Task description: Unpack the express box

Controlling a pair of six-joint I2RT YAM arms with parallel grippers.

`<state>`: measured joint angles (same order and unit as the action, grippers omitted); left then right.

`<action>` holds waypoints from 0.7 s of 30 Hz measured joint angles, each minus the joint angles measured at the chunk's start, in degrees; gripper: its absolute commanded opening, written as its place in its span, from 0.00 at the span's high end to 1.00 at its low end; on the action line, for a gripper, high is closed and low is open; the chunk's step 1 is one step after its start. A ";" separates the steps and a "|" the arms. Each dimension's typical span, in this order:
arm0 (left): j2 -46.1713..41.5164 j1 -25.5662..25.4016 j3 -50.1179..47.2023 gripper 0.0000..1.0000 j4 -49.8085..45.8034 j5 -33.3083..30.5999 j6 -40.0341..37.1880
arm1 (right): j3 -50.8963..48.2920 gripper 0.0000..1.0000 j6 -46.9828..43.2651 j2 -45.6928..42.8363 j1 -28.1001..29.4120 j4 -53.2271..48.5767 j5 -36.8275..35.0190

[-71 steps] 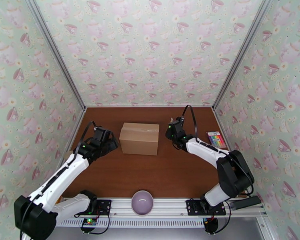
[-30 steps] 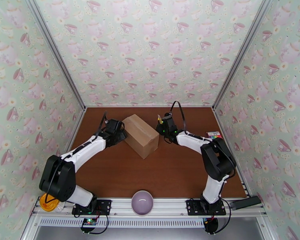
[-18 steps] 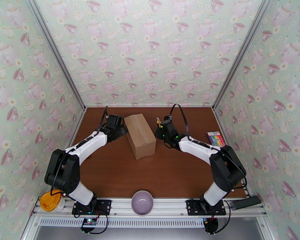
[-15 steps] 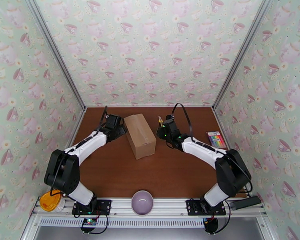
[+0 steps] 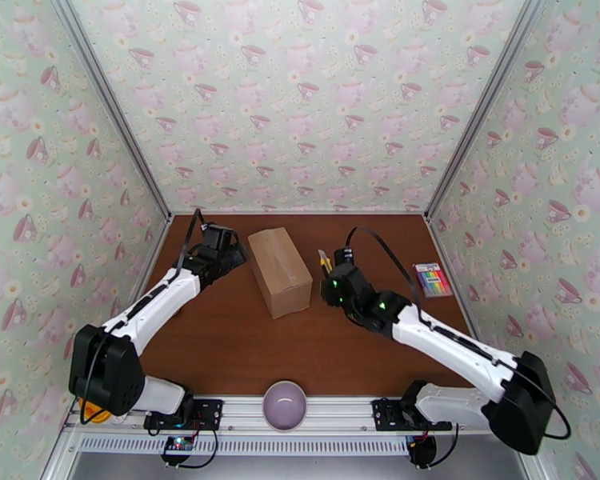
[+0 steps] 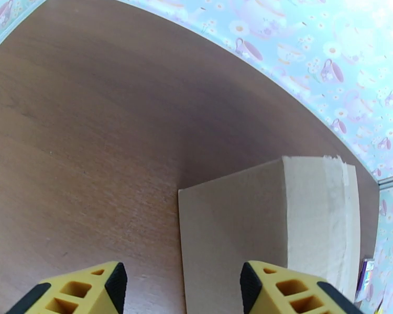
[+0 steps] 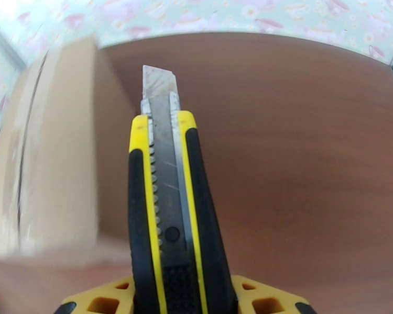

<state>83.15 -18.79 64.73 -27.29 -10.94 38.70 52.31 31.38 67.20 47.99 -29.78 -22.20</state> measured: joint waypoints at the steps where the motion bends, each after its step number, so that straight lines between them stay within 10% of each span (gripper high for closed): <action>1: 0.00 0.00 0.00 0.35 -0.20 0.22 -0.13 | -0.26 1.00 0.59 -1.29 1.31 -1.49 -0.94; 21: -2.32 -3.15 -1.09 0.35 0.24 4.24 -0.09 | 0.24 1.00 12.59 -0.24 19.50 -14.03 -10.32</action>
<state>80.84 -21.93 63.64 -27.05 -6.70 38.61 52.56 43.97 66.96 67.48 -43.81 -32.51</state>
